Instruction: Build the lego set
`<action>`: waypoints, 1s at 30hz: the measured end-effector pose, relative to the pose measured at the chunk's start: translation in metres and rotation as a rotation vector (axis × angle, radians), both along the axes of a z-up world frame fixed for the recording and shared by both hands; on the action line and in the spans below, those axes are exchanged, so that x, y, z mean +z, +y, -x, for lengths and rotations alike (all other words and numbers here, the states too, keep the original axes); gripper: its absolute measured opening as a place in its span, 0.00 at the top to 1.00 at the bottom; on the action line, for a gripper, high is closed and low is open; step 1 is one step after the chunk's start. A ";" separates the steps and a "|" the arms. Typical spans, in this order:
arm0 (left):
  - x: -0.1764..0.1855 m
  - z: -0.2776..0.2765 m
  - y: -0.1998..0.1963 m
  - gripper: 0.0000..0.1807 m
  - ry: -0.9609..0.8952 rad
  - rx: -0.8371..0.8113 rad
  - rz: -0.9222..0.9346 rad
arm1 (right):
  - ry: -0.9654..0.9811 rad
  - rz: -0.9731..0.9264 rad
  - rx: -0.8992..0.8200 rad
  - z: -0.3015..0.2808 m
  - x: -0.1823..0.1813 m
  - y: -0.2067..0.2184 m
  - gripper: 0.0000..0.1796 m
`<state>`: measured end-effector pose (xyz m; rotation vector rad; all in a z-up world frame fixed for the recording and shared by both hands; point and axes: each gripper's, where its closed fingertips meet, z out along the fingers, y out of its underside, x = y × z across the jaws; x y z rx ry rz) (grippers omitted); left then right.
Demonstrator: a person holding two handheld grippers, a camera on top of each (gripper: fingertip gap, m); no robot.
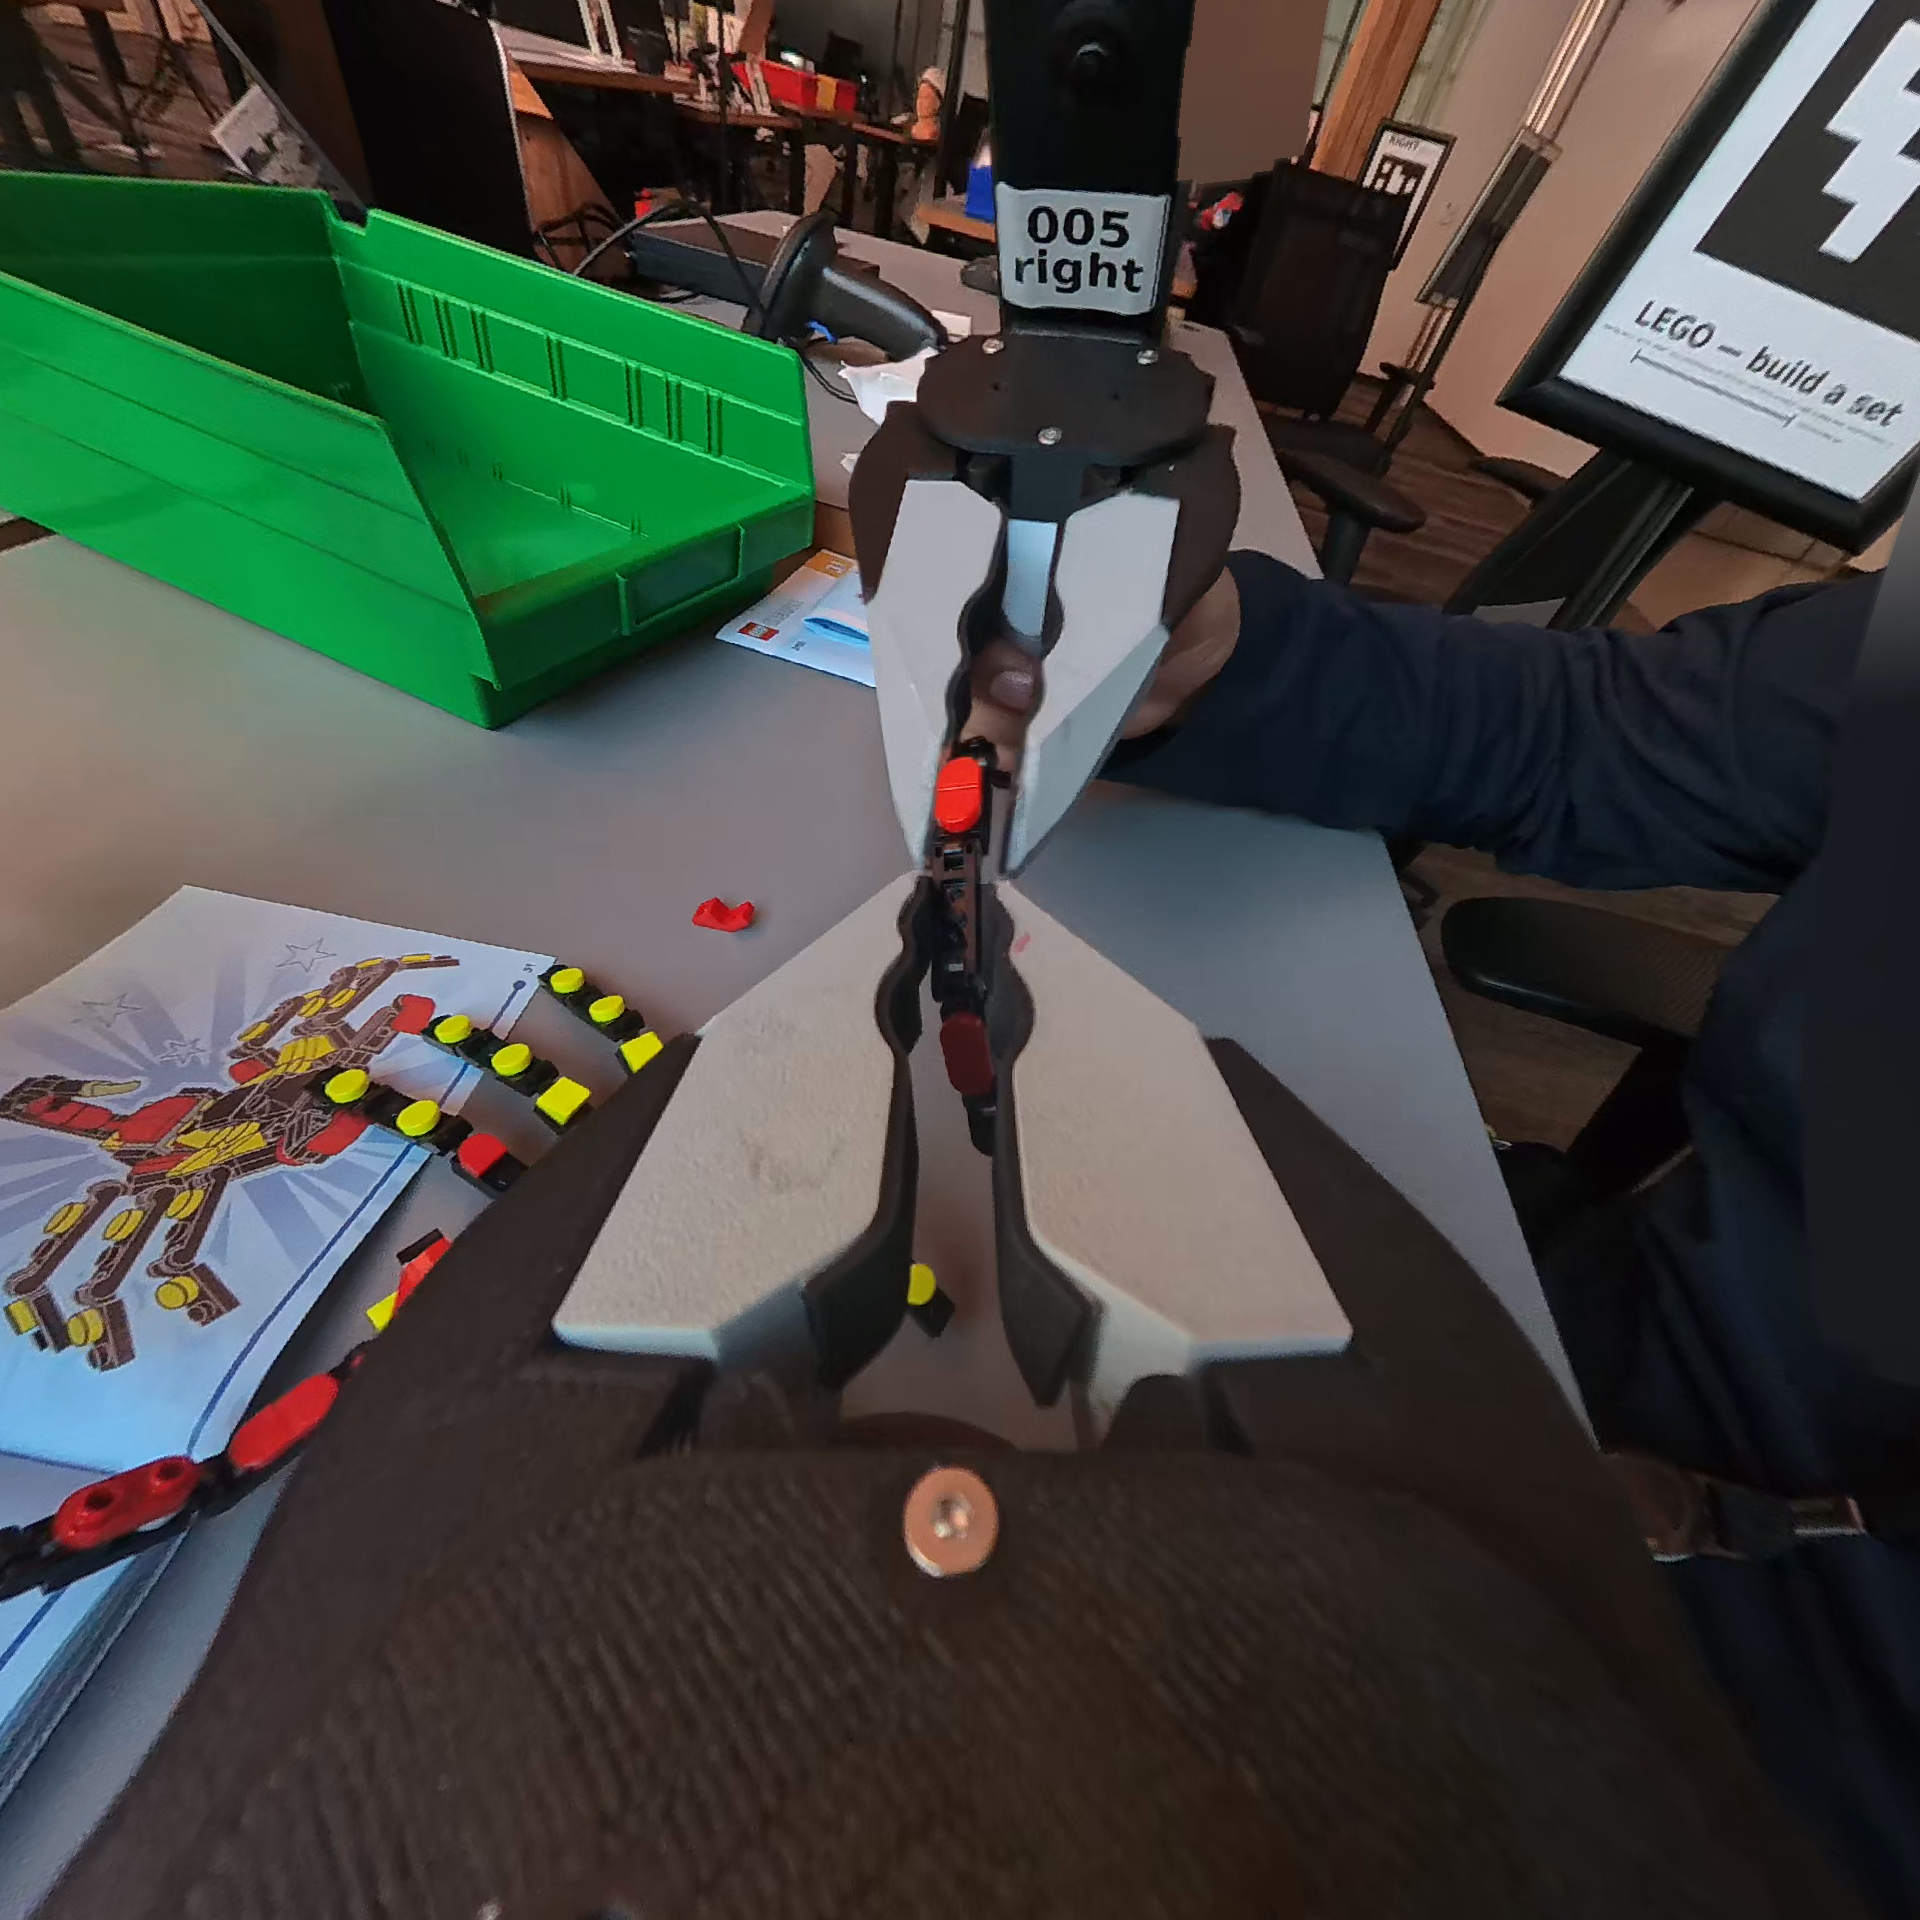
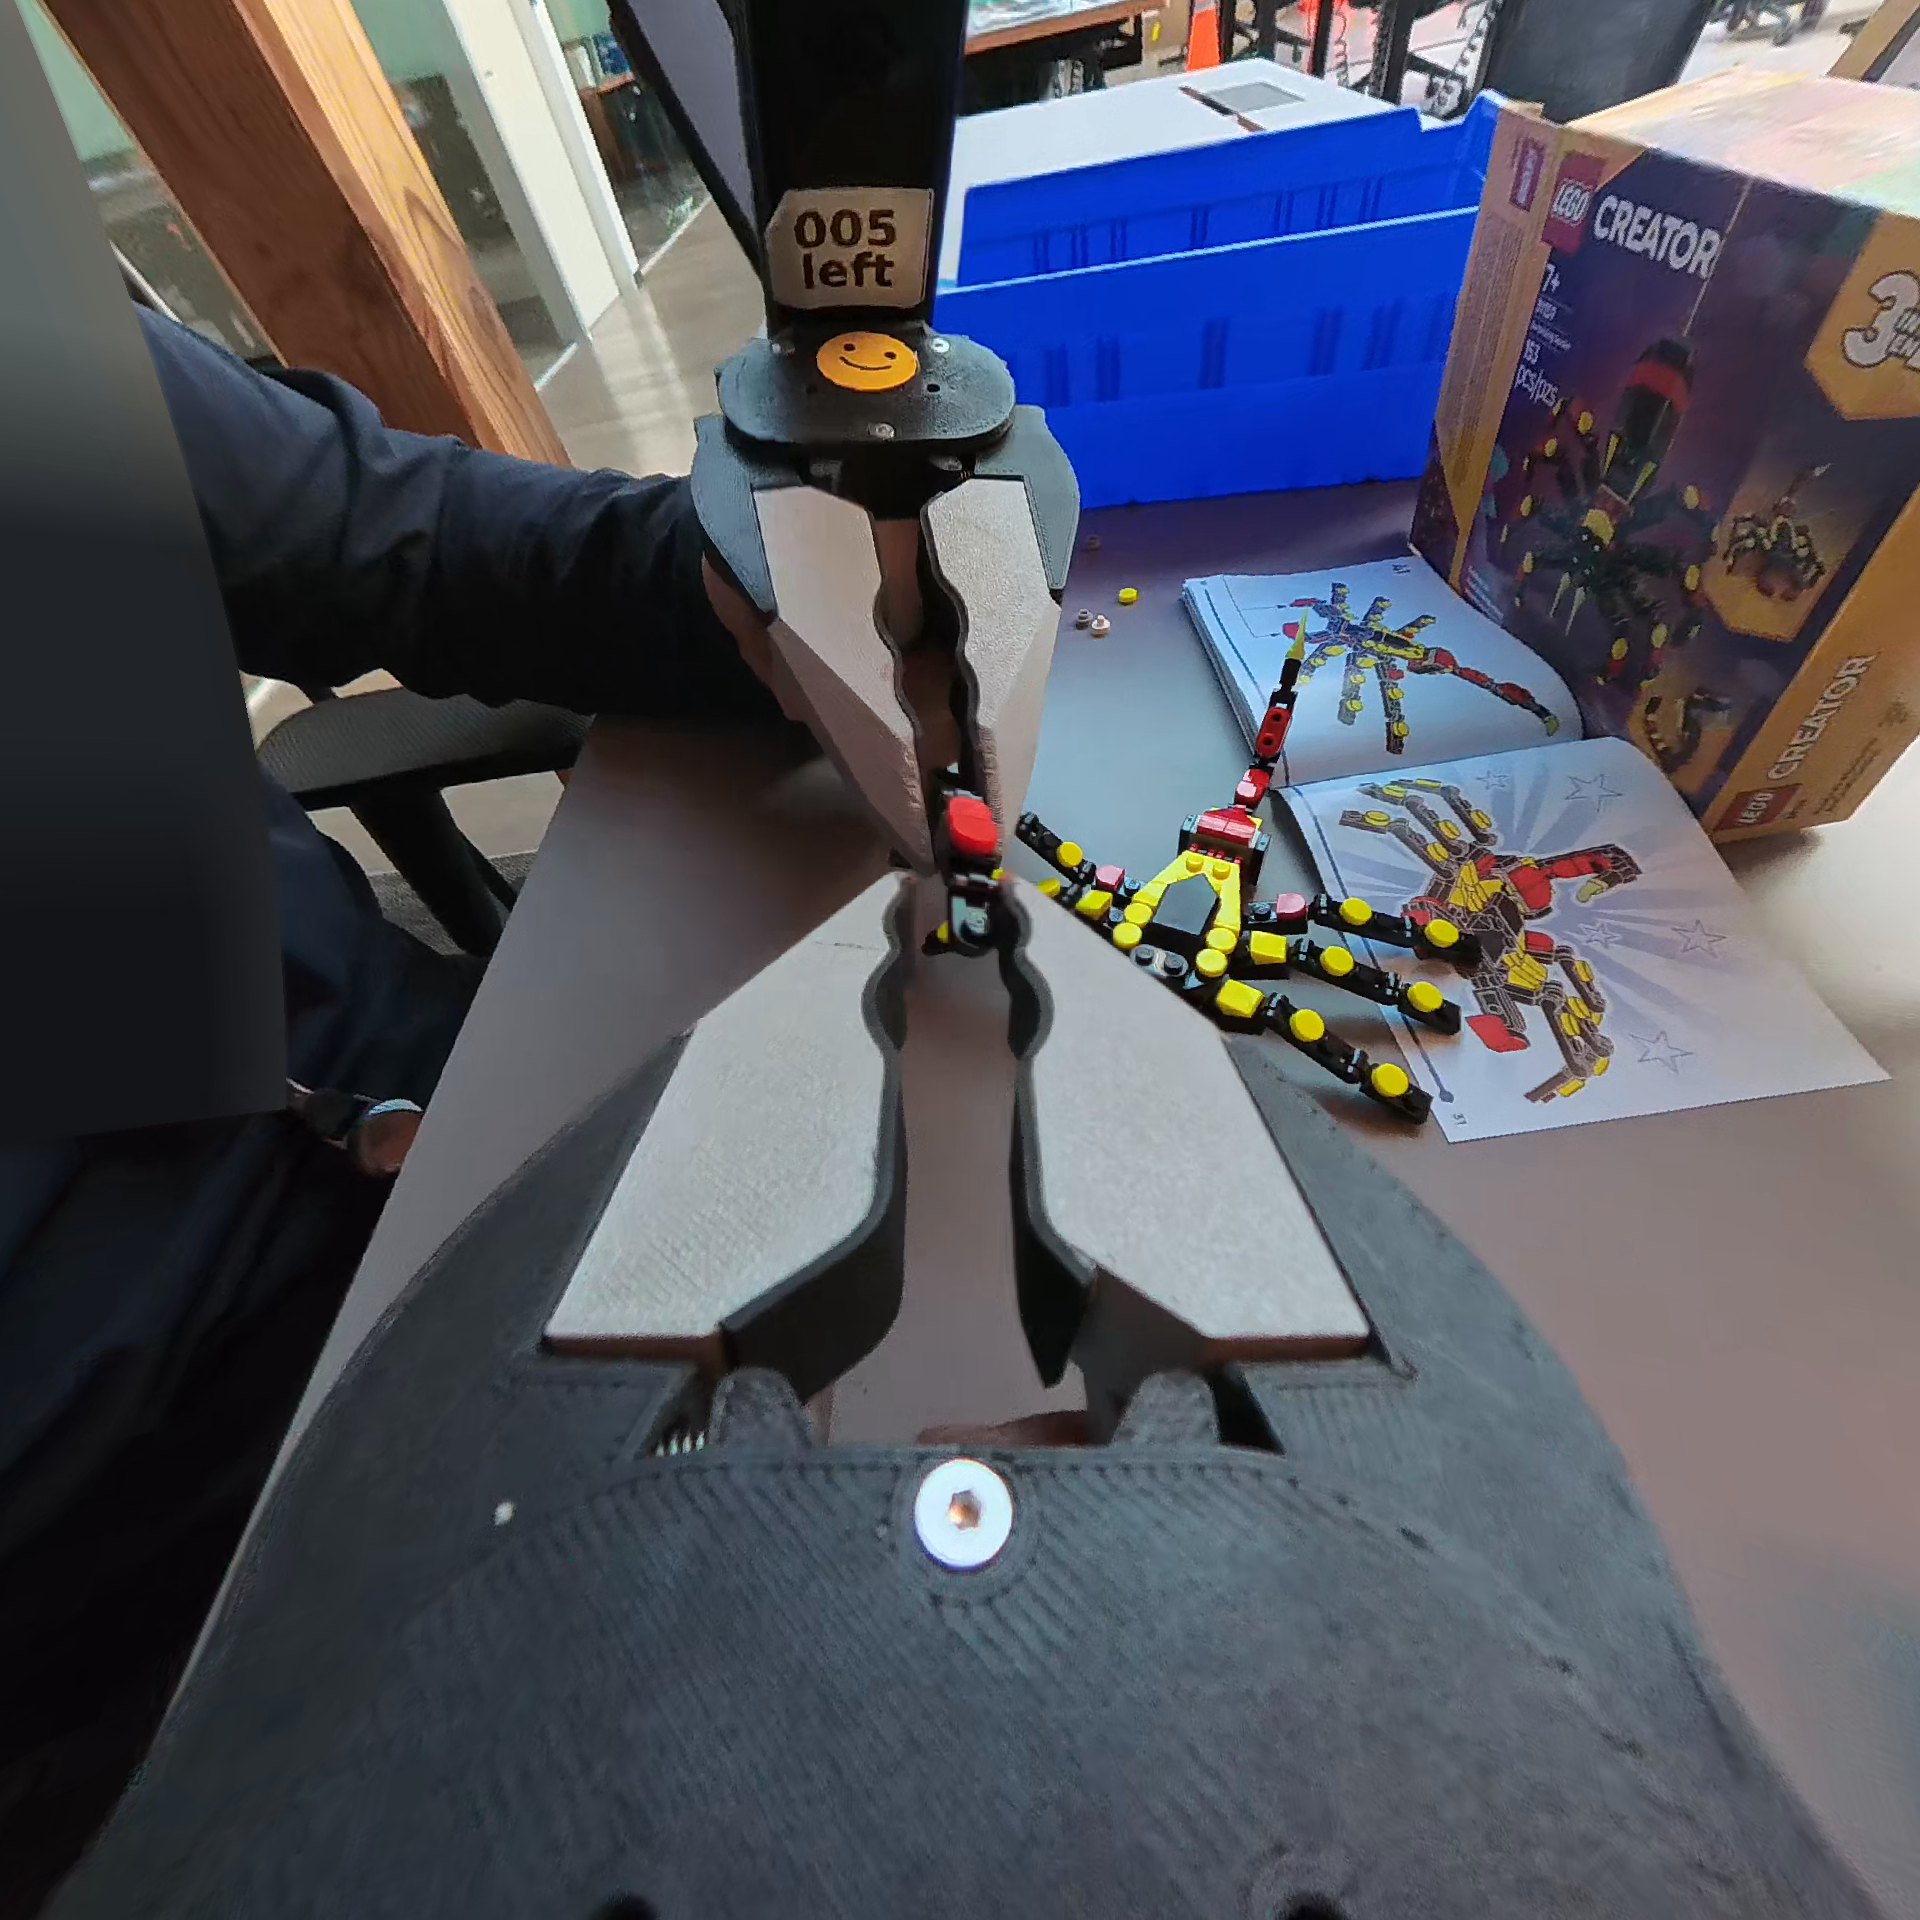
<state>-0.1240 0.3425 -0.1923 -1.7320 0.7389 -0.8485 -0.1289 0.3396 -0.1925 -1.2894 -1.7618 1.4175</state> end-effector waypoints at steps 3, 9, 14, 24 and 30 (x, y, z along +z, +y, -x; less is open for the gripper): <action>-0.002 0.002 0.002 0.97 0.067 0.017 -0.058 | 0.011 -0.005 -0.002 0.000 0.002 0.001 0.96; -0.007 0.000 0.001 0.97 0.206 0.033 -0.153 | 0.029 -0.153 -0.006 -0.002 -0.001 0.001 0.97; -0.013 0.000 -0.001 0.97 0.285 0.017 -0.197 | 0.011 -0.213 0.000 -0.003 -0.007 0.001 0.97; -0.019 -0.006 -0.001 0.97 0.308 0.010 -0.202 | 0.093 -0.541 -0.037 0.000 -0.006 -0.004 0.94; -0.010 0.001 0.002 0.98 0.443 0.049 -0.441 | 0.136 -0.579 -0.059 -0.004 0.003 -0.001 0.91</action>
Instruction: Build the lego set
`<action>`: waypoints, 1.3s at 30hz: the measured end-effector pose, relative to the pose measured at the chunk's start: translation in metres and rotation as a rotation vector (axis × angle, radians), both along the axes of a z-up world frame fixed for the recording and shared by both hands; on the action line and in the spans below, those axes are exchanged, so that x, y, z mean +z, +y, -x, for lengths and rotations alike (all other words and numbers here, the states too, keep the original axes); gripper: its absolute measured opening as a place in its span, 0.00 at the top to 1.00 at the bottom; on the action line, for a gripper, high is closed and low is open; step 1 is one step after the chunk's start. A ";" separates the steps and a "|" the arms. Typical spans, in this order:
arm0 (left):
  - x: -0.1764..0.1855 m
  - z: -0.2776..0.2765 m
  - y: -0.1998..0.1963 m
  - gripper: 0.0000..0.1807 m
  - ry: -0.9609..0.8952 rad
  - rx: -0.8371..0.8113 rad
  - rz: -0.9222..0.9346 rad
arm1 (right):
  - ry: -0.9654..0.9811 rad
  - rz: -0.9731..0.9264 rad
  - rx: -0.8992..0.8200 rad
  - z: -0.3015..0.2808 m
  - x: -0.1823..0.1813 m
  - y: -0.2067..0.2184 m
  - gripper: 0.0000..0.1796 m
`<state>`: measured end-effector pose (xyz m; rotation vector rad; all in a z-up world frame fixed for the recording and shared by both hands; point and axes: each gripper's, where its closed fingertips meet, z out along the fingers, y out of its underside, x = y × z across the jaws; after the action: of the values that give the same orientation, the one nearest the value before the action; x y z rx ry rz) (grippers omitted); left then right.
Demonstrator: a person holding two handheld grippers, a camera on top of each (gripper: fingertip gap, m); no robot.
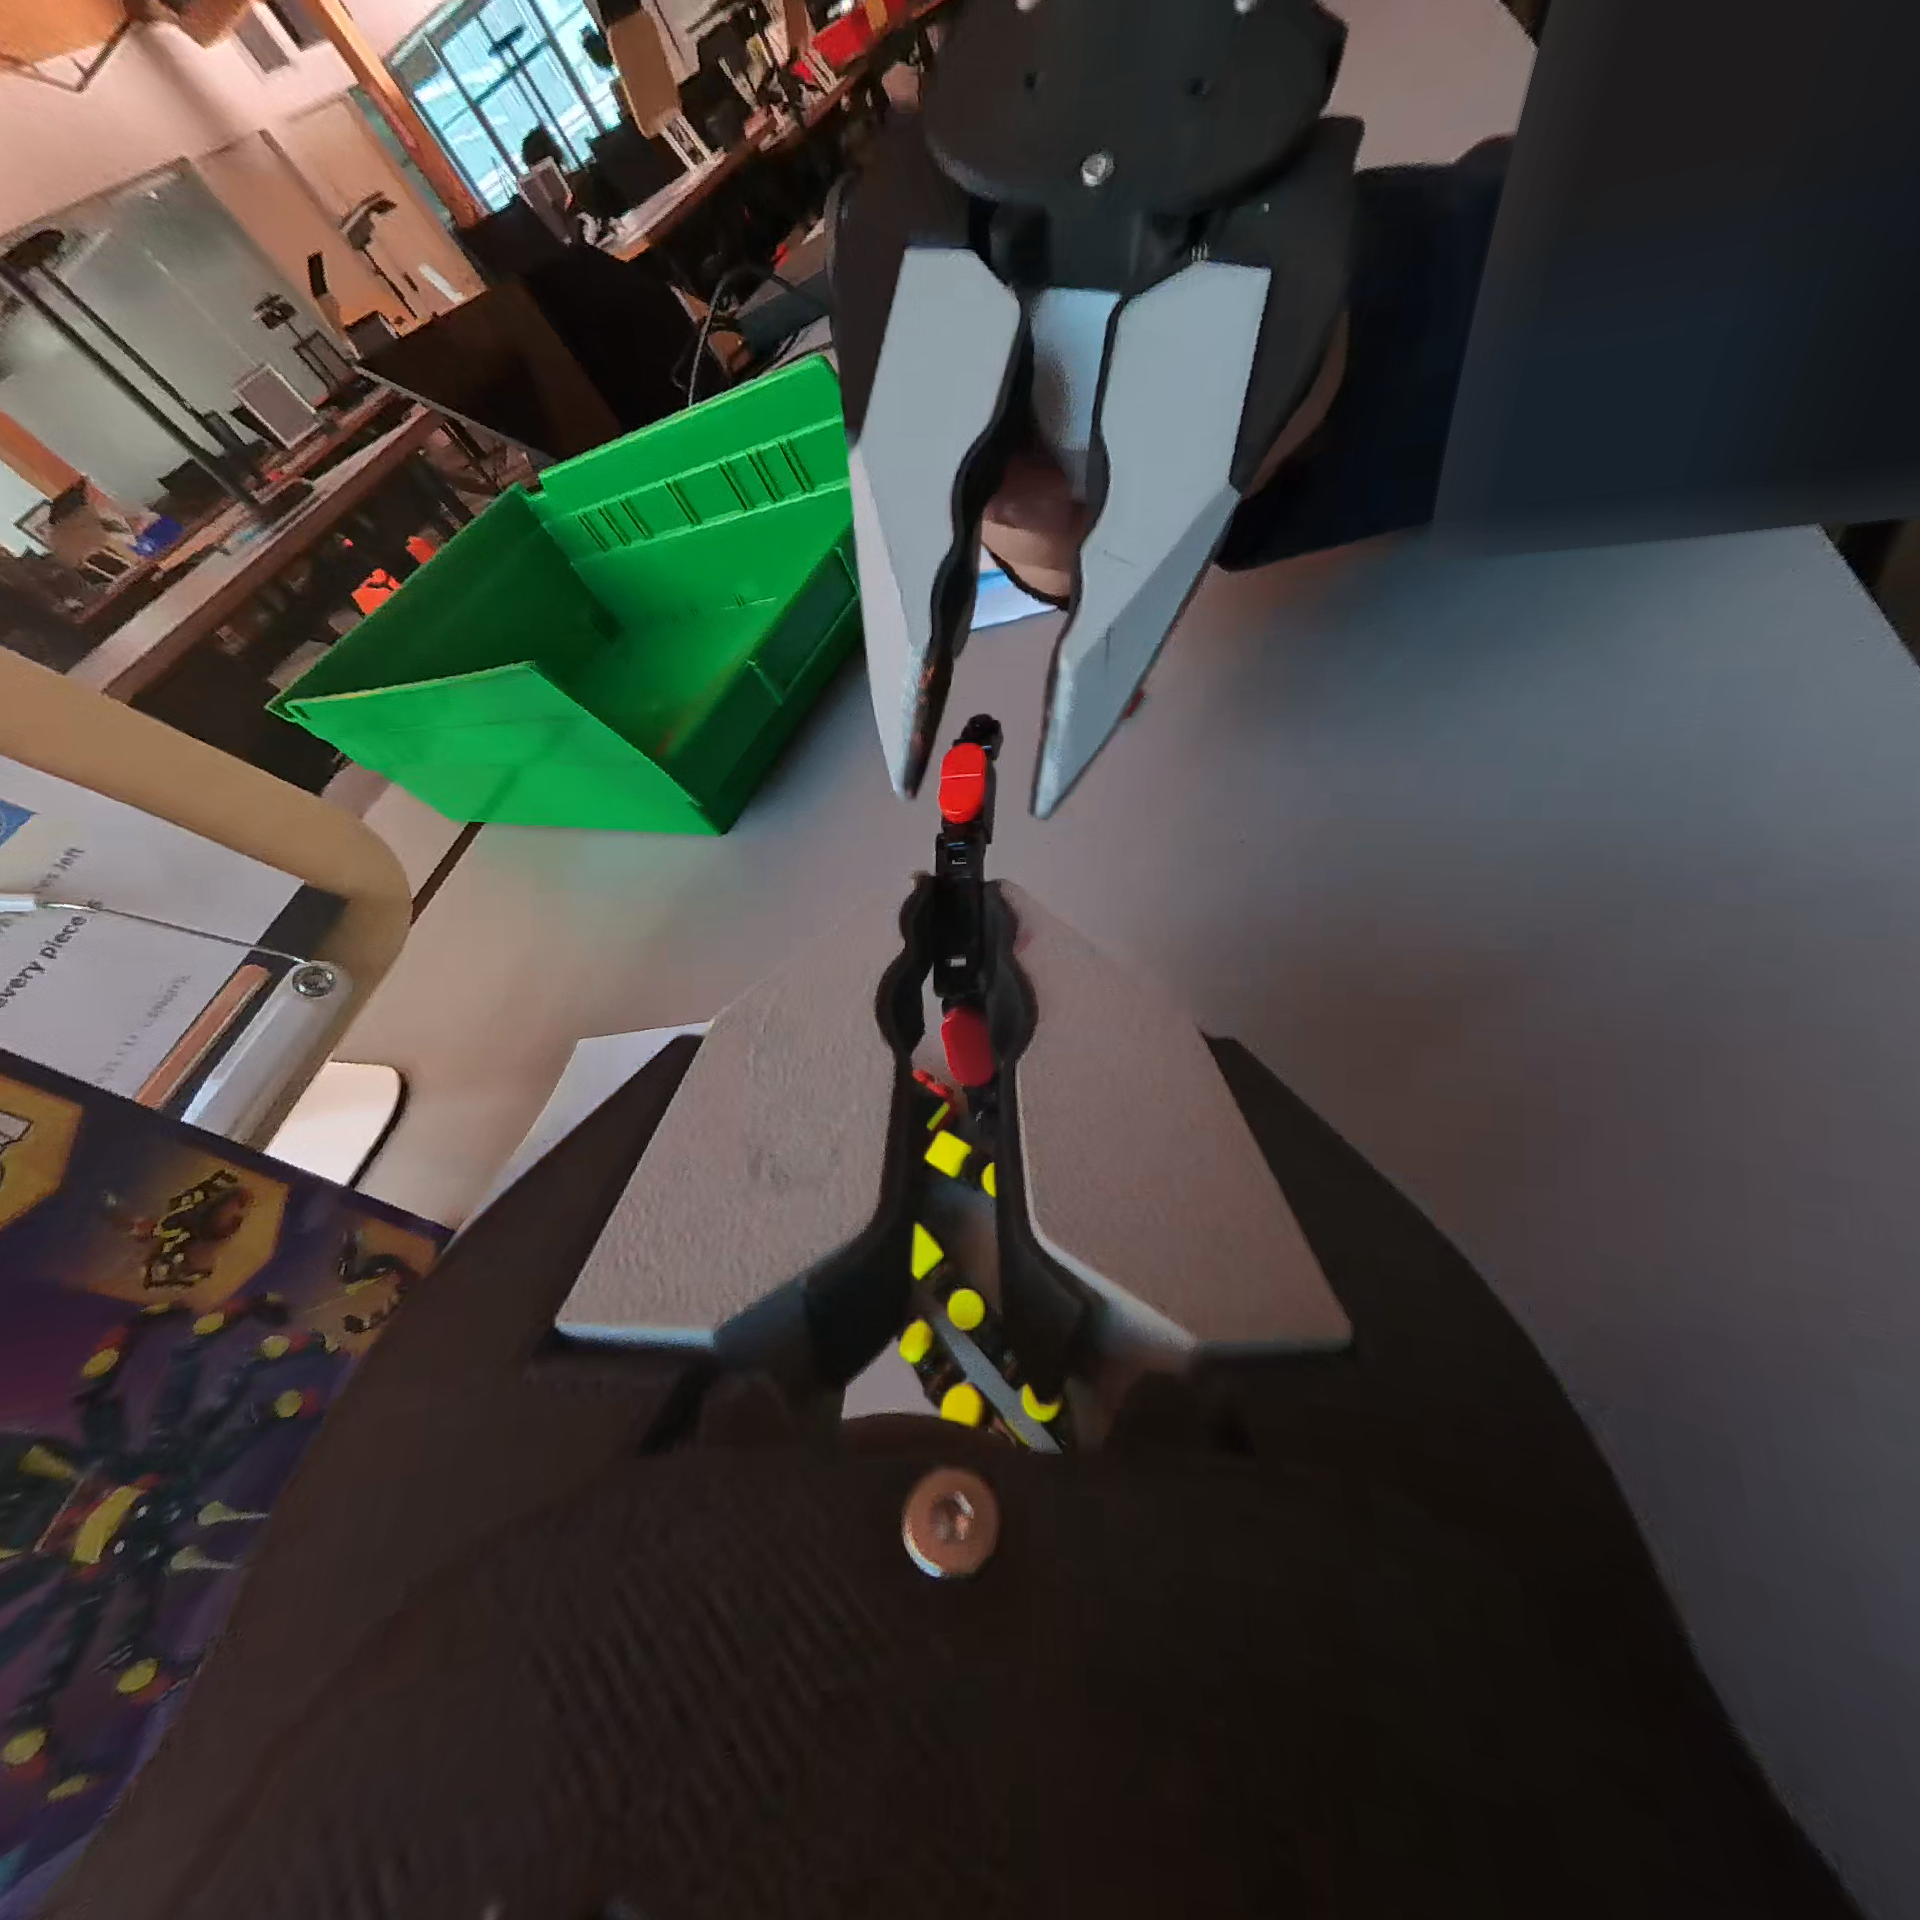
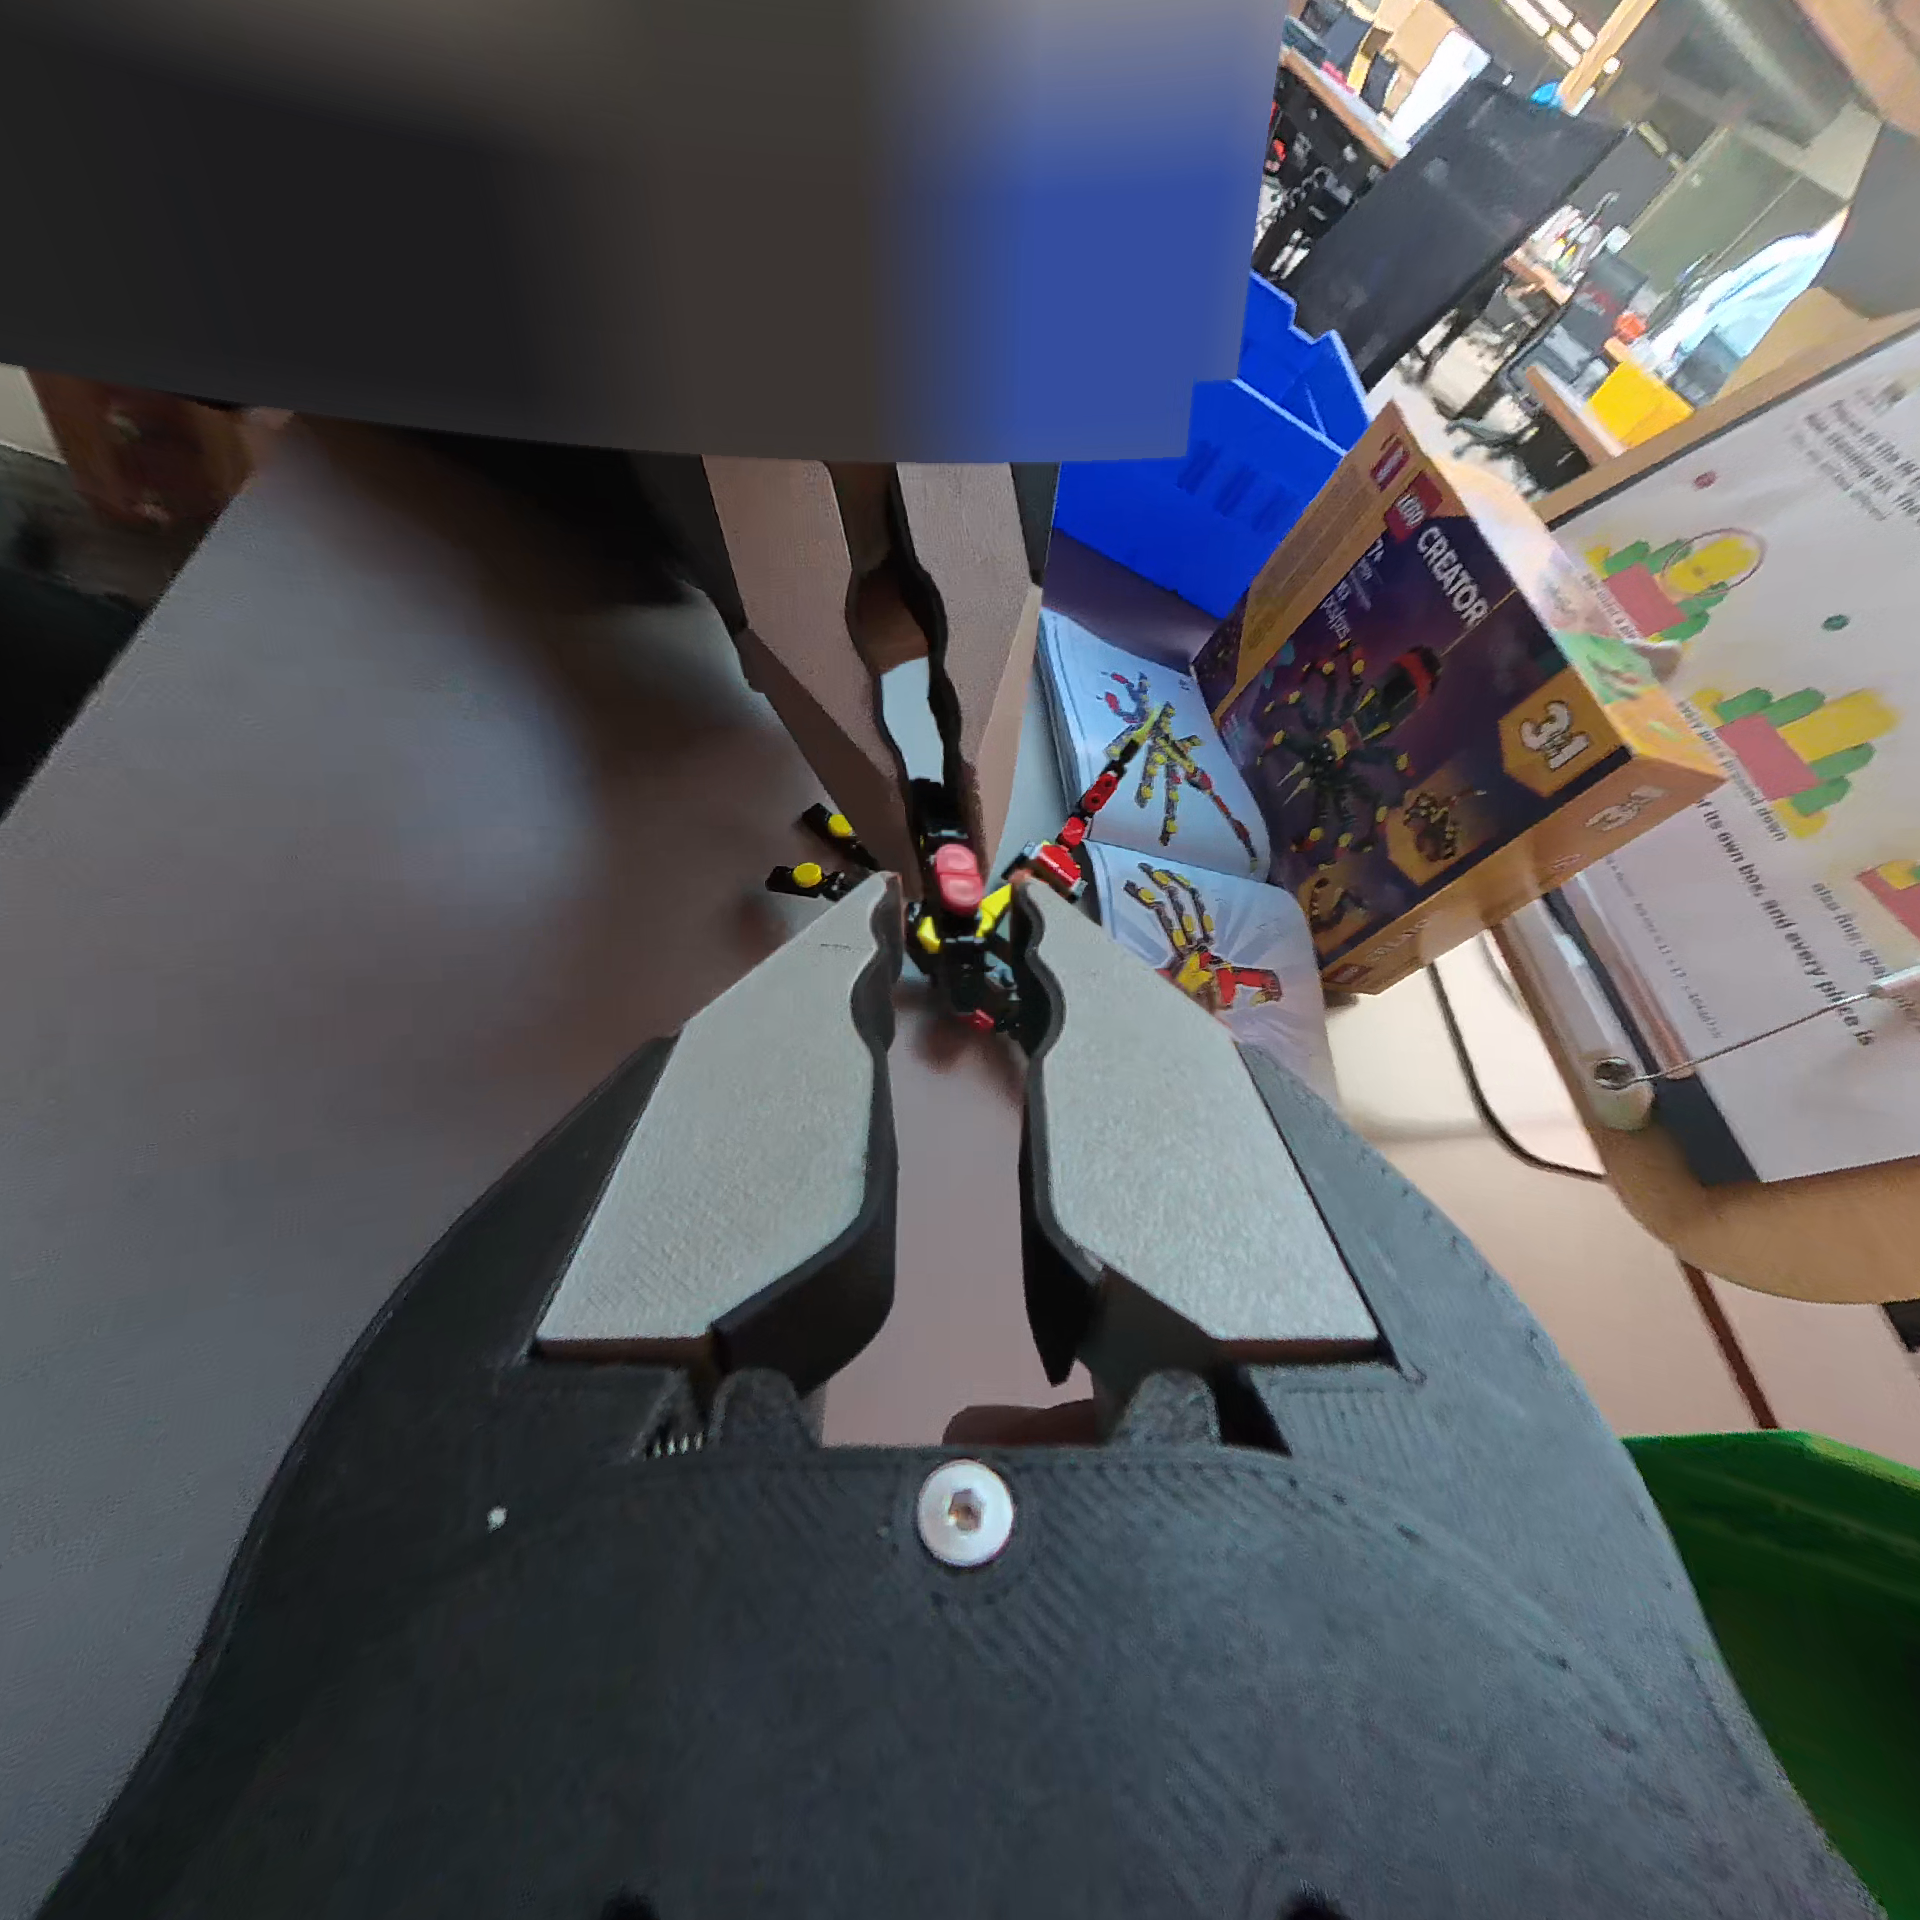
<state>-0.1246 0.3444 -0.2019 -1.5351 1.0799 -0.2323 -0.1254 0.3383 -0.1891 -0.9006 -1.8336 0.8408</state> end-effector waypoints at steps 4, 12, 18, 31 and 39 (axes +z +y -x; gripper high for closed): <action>-0.002 -0.004 -0.001 0.98 -0.037 -0.008 0.041 | 0.029 -0.159 -0.055 0.003 0.001 0.002 0.90; 0.014 0.000 -0.001 0.98 -0.363 -0.050 0.292 | 0.085 -0.358 -0.154 0.007 0.006 0.009 0.88; 0.019 0.000 -0.002 0.97 -0.263 -0.045 0.135 | 0.131 -0.381 -0.173 0.005 0.015 0.013 0.89; 0.021 -0.001 -0.003 0.98 -0.088 -0.017 -0.102 | 0.169 -0.420 -0.164 0.006 0.019 0.006 0.90; 0.021 -0.003 -0.003 0.98 -0.088 -0.015 -0.095 | 0.161 -0.429 -0.165 0.006 0.017 0.008 0.92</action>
<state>-0.1220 0.3410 -0.1812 -1.4202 1.0197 -0.2532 -0.1309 0.3460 -0.1716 -0.6757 -1.6830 0.3814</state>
